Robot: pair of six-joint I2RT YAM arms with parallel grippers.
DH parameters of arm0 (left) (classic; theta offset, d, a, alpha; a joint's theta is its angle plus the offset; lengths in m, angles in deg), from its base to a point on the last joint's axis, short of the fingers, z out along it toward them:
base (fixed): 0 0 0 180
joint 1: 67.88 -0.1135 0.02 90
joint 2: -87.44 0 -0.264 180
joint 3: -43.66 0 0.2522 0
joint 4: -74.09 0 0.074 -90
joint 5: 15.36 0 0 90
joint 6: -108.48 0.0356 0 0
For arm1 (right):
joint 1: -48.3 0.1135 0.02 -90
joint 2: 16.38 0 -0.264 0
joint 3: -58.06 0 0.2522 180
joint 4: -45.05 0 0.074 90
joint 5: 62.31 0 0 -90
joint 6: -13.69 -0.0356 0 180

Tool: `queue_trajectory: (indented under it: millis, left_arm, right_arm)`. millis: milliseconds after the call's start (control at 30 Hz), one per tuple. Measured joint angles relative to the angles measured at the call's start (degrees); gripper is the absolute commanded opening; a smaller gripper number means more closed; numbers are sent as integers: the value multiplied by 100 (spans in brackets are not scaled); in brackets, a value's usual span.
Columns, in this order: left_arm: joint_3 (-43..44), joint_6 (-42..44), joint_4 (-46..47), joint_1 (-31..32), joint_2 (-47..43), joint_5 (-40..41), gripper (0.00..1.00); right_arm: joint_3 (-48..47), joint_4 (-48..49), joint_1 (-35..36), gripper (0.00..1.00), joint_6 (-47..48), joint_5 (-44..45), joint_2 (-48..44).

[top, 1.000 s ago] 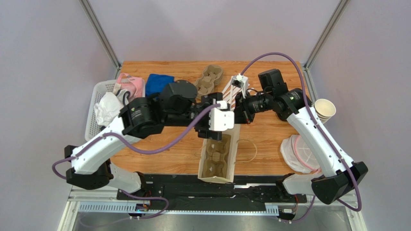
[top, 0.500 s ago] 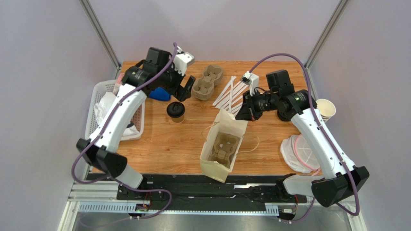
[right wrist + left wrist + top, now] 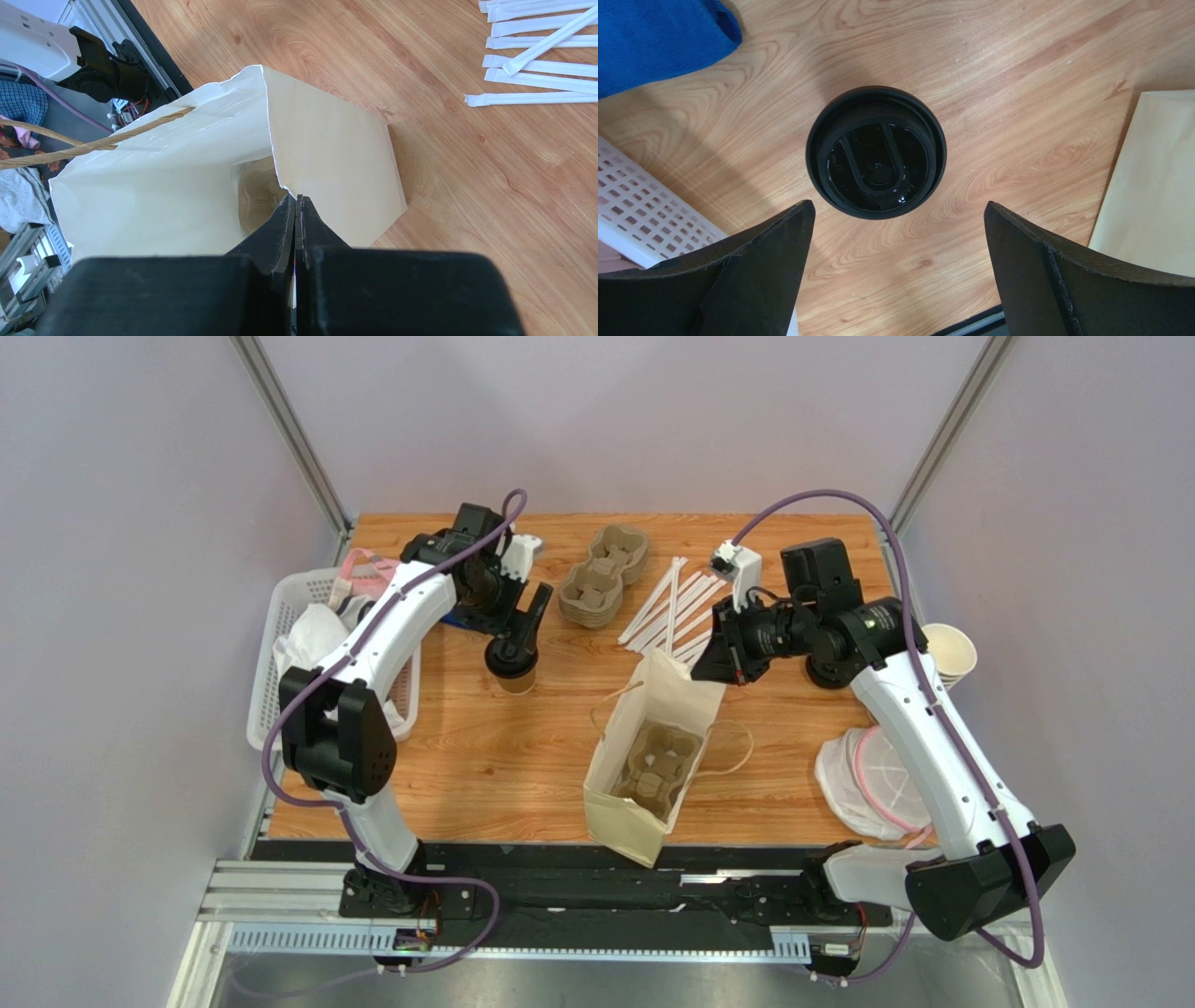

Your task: Pack the takeout coffee

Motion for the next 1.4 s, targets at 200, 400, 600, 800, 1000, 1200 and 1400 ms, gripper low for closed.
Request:
queue_trajectory:
  millis: [200, 400, 600, 800, 1000, 1200, 1400]
  left_arm:
    - [-85, 7, 125, 28, 55, -28, 99]
    - [-85, 22, 195, 28, 297, 72, 95]
    - [-85, 48, 201, 28, 463, 157, 90]
    - [-107, 90, 227, 28, 485, 221, 89]
    - [-315, 162, 321, 28, 485, 289, 84]
    - [-402, 225, 457, 28, 487, 334, 79]
    - [-463, 229, 599, 33, 483, 348, 73]
  right_arm:
    - [0, 0, -26, 0, 0, -2, 0]
    - [0, -4, -52, 0, 2, -24, 17]
    - [0, -9, -79, 0, 4, -66, 105]
    - [-7, -17, -111, 0, 48, -92, 168]
    - [-17, -24, -122, 0, 87, -129, 238]
    - [-28, -26, -122, 0, 87, -199, 269]
    - [-31, -26, -133, 0, 87, -214, 271]
